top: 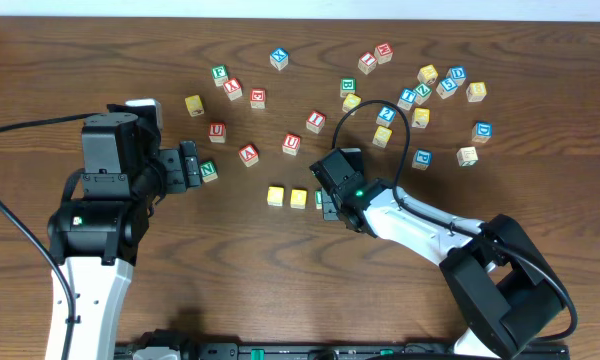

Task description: Spell out CORL

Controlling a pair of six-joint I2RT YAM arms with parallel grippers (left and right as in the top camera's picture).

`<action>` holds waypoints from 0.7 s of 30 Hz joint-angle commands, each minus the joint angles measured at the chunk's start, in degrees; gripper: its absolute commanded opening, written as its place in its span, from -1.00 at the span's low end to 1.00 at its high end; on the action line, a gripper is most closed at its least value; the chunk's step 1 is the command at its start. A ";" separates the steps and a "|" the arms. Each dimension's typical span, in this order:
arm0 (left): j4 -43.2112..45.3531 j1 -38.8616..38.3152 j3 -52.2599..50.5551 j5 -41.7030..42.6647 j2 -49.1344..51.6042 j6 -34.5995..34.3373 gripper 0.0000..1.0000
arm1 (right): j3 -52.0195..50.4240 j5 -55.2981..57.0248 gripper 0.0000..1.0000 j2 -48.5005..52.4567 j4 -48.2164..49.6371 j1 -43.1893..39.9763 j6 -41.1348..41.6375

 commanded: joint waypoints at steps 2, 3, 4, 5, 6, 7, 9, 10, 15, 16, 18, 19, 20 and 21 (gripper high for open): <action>-0.02 0.28 0.96 0.13 -0.09 0.76 0.85 | -0.11 0.74 -0.25 -1.38 0.26 0.44 0.17; -0.02 0.28 0.96 0.13 -0.09 0.79 0.85 | 0.02 0.79 -0.25 -1.49 0.24 0.44 0.02; -0.02 0.28 0.96 0.13 -0.09 0.79 0.85 | 0.13 0.90 -0.25 -1.57 0.26 0.42 -0.22; -0.02 0.28 0.96 0.13 -0.09 0.76 0.86 | 0.35 1.05 -0.25 -1.66 0.26 0.44 -0.37; -0.02 0.28 0.96 0.11 -0.09 0.76 0.85 | 0.59 1.44 -0.25 -1.73 0.22 0.44 -0.39; -0.02 0.28 0.96 0.11 -0.09 0.76 0.85 | 0.79 1.73 -0.25 -1.75 0.22 0.42 -0.55; -0.02 0.28 0.94 0.13 -0.09 0.76 0.85 | 1.29 2.23 -0.25 -1.88 0.13 0.42 -0.85; -0.02 0.28 0.96 0.13 -0.09 0.76 0.86 | 1.51 2.34 -0.24 -1.90 0.07 0.42 -1.14; -0.02 0.28 0.96 0.13 -0.09 0.76 0.85 | 2.67 2.45 -0.24 -1.99 -0.07 0.39 -1.92; -0.02 0.28 0.96 0.11 -0.09 0.76 0.85 | 2.80 2.45 -0.24 -1.99 -0.22 0.39 -2.05; -0.02 0.28 0.96 0.13 -0.09 0.79 0.85 | 3.26 2.47 -0.25 -1.99 -0.70 0.39 -2.32; -0.02 0.28 0.96 0.11 -0.09 0.76 0.85 | 3.56 2.49 -0.25 -2.01 -1.16 0.37 -2.32; -0.02 0.28 0.96 0.13 -0.09 0.76 0.85 | 3.89 2.97 -0.25 -2.14 -1.66 0.39 -2.32; -0.02 0.28 0.96 0.11 -0.09 0.76 0.85 | 4.04 3.56 -0.25 -2.38 -1.99 0.39 -2.32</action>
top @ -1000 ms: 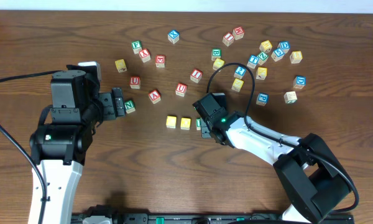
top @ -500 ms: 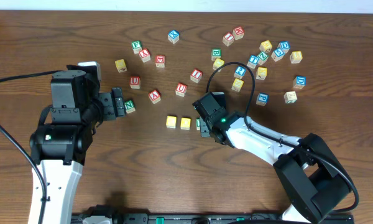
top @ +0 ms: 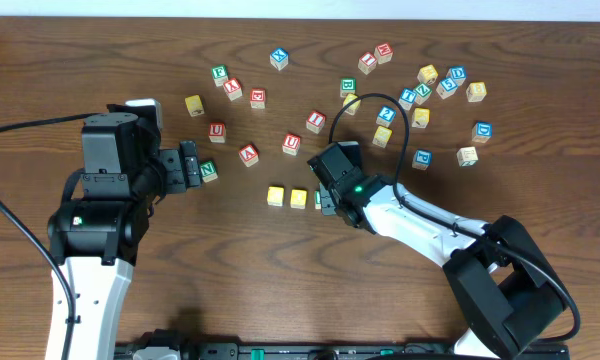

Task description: Spell out CORL

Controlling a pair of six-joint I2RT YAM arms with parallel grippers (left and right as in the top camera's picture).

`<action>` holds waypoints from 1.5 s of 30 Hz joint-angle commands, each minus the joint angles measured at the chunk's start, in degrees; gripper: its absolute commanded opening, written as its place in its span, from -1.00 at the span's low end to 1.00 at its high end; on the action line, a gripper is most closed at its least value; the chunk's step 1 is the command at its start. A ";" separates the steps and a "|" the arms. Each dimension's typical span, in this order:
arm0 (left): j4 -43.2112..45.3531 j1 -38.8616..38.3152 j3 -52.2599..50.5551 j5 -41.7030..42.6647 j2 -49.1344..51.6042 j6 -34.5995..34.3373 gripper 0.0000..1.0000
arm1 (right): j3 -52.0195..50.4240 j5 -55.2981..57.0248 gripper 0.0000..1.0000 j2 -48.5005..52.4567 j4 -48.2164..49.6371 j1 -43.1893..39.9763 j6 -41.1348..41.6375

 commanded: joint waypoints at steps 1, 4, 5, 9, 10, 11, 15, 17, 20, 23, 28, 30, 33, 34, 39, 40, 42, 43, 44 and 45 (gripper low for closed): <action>-0.02 0.28 0.96 0.13 -0.09 0.79 0.85 | 1.77 2.51 -0.25 -2.27 -0.96 0.39 -0.61; -0.02 0.28 0.96 0.13 -0.09 0.79 0.85 | 1.90 2.89 -0.23 -3.74 -1.84 0.39 -0.59; -0.02 0.28 0.96 0.13 -0.09 0.79 0.85 | 1.90 2.99 -0.23 -4.76 -2.21 0.39 -0.59; -0.02 0.28 0.96 0.13 -0.09 0.79 0.85 | 1.90 4.31 -0.27 -8.26 -3.45 0.37 -0.57; -0.02 0.28 0.96 0.13 -0.09 0.79 0.85 | 1.90 4.98 -0.28 -9.16 -3.87 0.37 -0.55; -0.02 0.28 0.96 0.13 -0.09 0.79 0.85 | 1.90 5.49 -0.28 -9.88 -4.26 0.35 -0.55; -0.02 0.28 0.96 0.11 -0.09 0.79 0.85 | 1.90 6.19 -0.81 -11.06 -6.29 -0.02 0.31; -0.02 0.28 0.96 0.13 -0.09 0.79 0.85 | 1.88 6.84 -0.97 -11.04 -8.76 -0.48 2.38; -0.02 0.28 0.96 0.11 -0.09 0.79 0.84 | 1.62 6.93 -0.98 -11.04 -11.47 -1.18 4.17; -0.02 0.28 0.96 0.13 -0.09 0.79 0.85 | 0.79 6.91 -0.97 -11.04 -11.54 -1.11 5.62; -0.02 0.28 0.96 0.11 -0.09 0.79 0.85 | -0.96 6.93 -0.98 -9.86 -9.90 -1.11 6.54; -0.02 0.28 0.96 0.11 -0.09 0.79 0.86 | -1.68 6.88 -0.97 -8.74 -8.46 -1.05 6.54; -0.02 0.28 0.96 0.13 -0.09 0.79 0.86 | -2.36 6.91 -0.97 -6.75 -7.52 -1.05 7.56; -0.02 0.28 0.96 0.11 -0.09 0.81 0.86 | -2.43 6.91 -0.98 -6.21 -7.45 -1.05 7.82; -0.02 0.28 0.96 0.11 -0.09 0.79 0.86 | -2.43 6.97 -0.97 -5.20 -6.58 -1.07 7.78; -0.02 0.28 0.96 0.13 -0.09 0.79 0.85 | -2.43 7.15 -0.97 -5.20 -6.60 -1.07 7.78; -0.02 0.28 0.96 0.11 -0.09 0.79 0.85 | -2.54 7.39 -0.97 -5.20 -6.58 -1.07 7.80; -0.02 0.28 0.96 0.13 -0.09 0.79 0.85 | -2.58 7.48 -0.97 -5.20 -6.56 -1.07 7.80; -0.02 0.28 0.96 0.11 -0.09 0.79 0.85 | -2.73 7.56 -0.97 -5.20 -6.43 -1.07 7.80; -0.02 0.28 0.96 0.11 -0.09 0.79 0.85 | -2.89 7.56 -0.97 -5.20 -6.25 -1.07 7.80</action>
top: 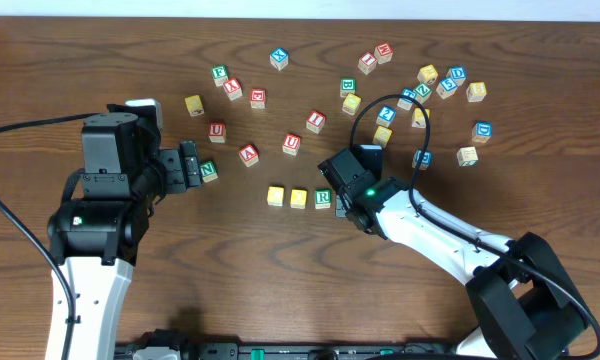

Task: Spell out CORL
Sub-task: 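Open the right gripper and lift it off the L block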

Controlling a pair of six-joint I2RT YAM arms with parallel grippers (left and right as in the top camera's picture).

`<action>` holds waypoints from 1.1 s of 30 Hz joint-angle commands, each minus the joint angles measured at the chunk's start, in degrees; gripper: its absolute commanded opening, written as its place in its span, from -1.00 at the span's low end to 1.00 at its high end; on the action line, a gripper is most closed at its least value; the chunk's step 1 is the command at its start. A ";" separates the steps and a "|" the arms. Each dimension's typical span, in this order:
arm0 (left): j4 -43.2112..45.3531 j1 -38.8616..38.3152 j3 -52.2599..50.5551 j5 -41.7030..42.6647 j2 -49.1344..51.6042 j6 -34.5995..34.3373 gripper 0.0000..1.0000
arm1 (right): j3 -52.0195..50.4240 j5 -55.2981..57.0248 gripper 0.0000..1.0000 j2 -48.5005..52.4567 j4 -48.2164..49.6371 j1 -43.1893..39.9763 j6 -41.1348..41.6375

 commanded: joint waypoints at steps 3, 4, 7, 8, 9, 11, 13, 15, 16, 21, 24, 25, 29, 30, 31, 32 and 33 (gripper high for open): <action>-0.02 0.28 0.96 0.11 -0.09 0.76 0.85 | -1.36 1.70 -0.97 0.17 1.09 -0.15 1.20; -0.02 0.28 0.96 0.11 -0.09 0.76 0.85 | -1.62 1.70 -0.98 0.17 1.25 -0.13 1.25; -0.02 0.28 0.96 0.11 -0.09 0.79 0.85 | -2.29 1.27 -0.98 0.17 2.10 -0.13 1.40; -0.02 0.28 0.96 0.13 -0.09 0.76 0.86 | -2.67 0.92 -0.98 0.17 2.64 -0.13 1.44; -0.02 0.28 0.96 0.11 -0.09 0.79 0.85 | -3.17 0.66 -0.98 0.17 3.37 -0.13 1.44; -0.02 0.28 0.96 0.11 -0.09 0.76 0.85 | -3.63 0.68 -0.97 0.17 4.07 -0.15 1.42; -0.02 0.28 0.96 0.11 -0.09 0.76 0.85 | -3.89 0.68 -0.98 0.17 4.68 -0.15 1.42; -0.02 0.28 0.96 0.11 -0.09 0.76 0.85 | -3.91 0.70 -0.98 0.17 5.14 -0.13 1.36; -0.02 0.28 0.96 0.11 -0.09 0.76 0.85 | -3.93 0.68 -0.98 0.17 5.44 -0.13 0.90; -0.02 0.28 0.96 0.13 -0.09 0.76 0.85 | -4.90 0.68 -0.98 0.17 7.82 -0.13 -0.61; -0.02 0.28 0.96 0.11 -0.09 0.76 0.85 | -5.27 0.63 -0.98 0.17 8.28 -0.13 -0.83; -0.02 0.28 0.96 0.13 -0.09 0.76 0.85 | -5.27 0.24 -0.98 0.17 8.41 -0.09 -1.42; -0.02 0.28 0.96 0.11 -0.09 0.79 0.85 | -5.29 -4.17 -0.98 0.17 10.21 -0.09 -5.27; -0.02 0.28 0.96 0.13 -0.09 0.76 0.85 | -5.29 -5.27 -0.98 0.17 10.71 0.04 -6.40; -0.02 0.28 0.96 0.13 -0.09 0.76 0.86 | -5.29 -5.77 -0.98 0.17 10.99 0.55 -6.82; -0.02 0.28 0.96 0.11 -0.09 0.76 0.85 | -5.29 -5.77 -0.98 0.17 10.99 0.74 -6.84; -0.02 0.28 0.94 0.13 -0.09 0.76 0.85 | -5.29 -5.77 -0.98 0.17 10.97 1.05 -6.84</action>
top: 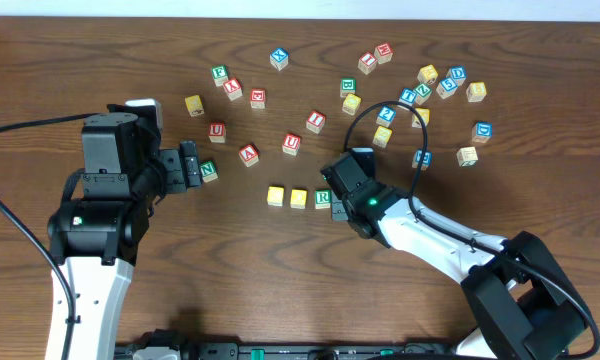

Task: Spell out CORL
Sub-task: 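Open the right gripper and lift it off the L block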

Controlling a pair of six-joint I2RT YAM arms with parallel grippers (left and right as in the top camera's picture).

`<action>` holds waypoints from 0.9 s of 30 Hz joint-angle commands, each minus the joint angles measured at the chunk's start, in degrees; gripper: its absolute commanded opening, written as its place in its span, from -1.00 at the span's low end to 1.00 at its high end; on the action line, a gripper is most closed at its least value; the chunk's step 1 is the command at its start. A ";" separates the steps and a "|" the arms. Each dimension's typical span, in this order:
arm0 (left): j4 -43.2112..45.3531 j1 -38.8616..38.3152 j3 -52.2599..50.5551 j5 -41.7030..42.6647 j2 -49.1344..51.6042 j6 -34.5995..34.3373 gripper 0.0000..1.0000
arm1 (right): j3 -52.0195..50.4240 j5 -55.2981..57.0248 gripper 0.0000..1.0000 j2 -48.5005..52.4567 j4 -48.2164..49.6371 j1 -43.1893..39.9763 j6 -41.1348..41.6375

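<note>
On the table (230, 280), three blocks stand in a row in the overhead view: a yellow block (275, 196), a second yellow block (299, 198) and a green-edged R block (323, 198). My right gripper (338, 197) sits just right of the R block, apparently open, with nothing held. Its wrist (358, 185) covers most of the fingers. My left gripper (190, 166) stands open at the left, pointing right, with a green block (208, 171) just beyond its fingertips.
Loose letter blocks lie scattered across the far half: red ones (248, 154) (292, 144) near the middle, and a cluster of blue, yellow and green ones (427, 75) at the far right. A black cable (380, 108) loops over the blocks behind the right wrist.
The right wrist has shifted slightly up and to the right, standing a little more clear of the R block. The three-block row and the left arm are unchanged.
The right gripper first covered the spot right of the two yellow blocks, with only a green edge showing under it. It stayed there at the second moment. By the third moment it had drawn back right, leaving the R block in the row, where it stands now.
</note>
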 commanded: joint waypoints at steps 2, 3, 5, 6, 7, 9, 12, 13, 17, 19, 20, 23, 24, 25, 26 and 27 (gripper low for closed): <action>-0.02 0.28 0.96 0.11 -0.09 0.76 0.85 | -0.42 -1.18 -0.98 0.17 0.15 1.18 -1.97; -0.02 0.28 0.96 0.11 -0.09 0.76 0.86 | -0.42 -1.18 -0.98 0.17 0.17 1.29 -2.14; -0.02 0.28 0.96 0.11 -0.09 0.76 0.86 | -0.42 -1.25 -0.98 0.17 0.13 1.33 -2.12; -0.02 0.28 0.96 0.13 -0.09 0.76 0.85 | -0.42 -1.27 -0.98 0.17 0.13 1.33 -2.12; -0.02 0.28 0.96 0.13 -0.09 0.76 0.85 | -0.42 -1.66 -0.98 0.17 0.15 1.33 -2.34; -0.02 0.28 0.96 0.13 -0.09 0.76 0.85 | -0.42 -1.90 -0.98 0.17 0.17 1.33 -2.38; -0.02 0.28 0.96 0.13 -0.09 0.76 0.86 | -0.42 -1.90 -0.98 0.17 0.33 1.62 -2.51; -0.02 0.28 0.96 0.11 -0.09 0.76 0.85 | -0.42 -1.95 -0.98 0.17 0.35 1.66 -2.49; -0.02 0.28 0.96 0.11 -0.09 0.76 0.85 | -0.42 -2.27 -0.98 0.17 0.39 1.64 -2.51; -0.02 0.28 0.96 0.11 -0.09 0.76 0.85 | -0.42 -2.29 -0.98 0.17 0.39 1.64 -2.51; -0.02 0.28 0.96 0.13 -0.09 0.76 0.85 | -0.42 -2.27 -0.98 0.17 0.39 1.64 -2.51; -0.02 0.28 0.96 0.13 -0.09 0.76 0.85 | -0.42 -2.58 -0.98 0.17 0.59 1.64 -2.56; -0.02 0.28 0.96 0.11 -0.09 0.76 0.85 | -0.42 -2.93 -0.98 0.17 0.66 1.64 -2.78; -0.02 0.28 0.96 0.11 -0.09 0.76 0.85 | -0.42 -3.65 -0.98 0.17 0.94 1.64 -3.30; -0.02 0.28 0.96 0.11 -0.09 0.76 0.85 | -0.42 -4.02 -0.98 0.17 1.14 1.64 -3.39; -0.02 0.28 0.96 0.13 -0.09 0.76 0.85 | -0.42 -4.22 -0.98 0.17 1.31 1.64 -3.37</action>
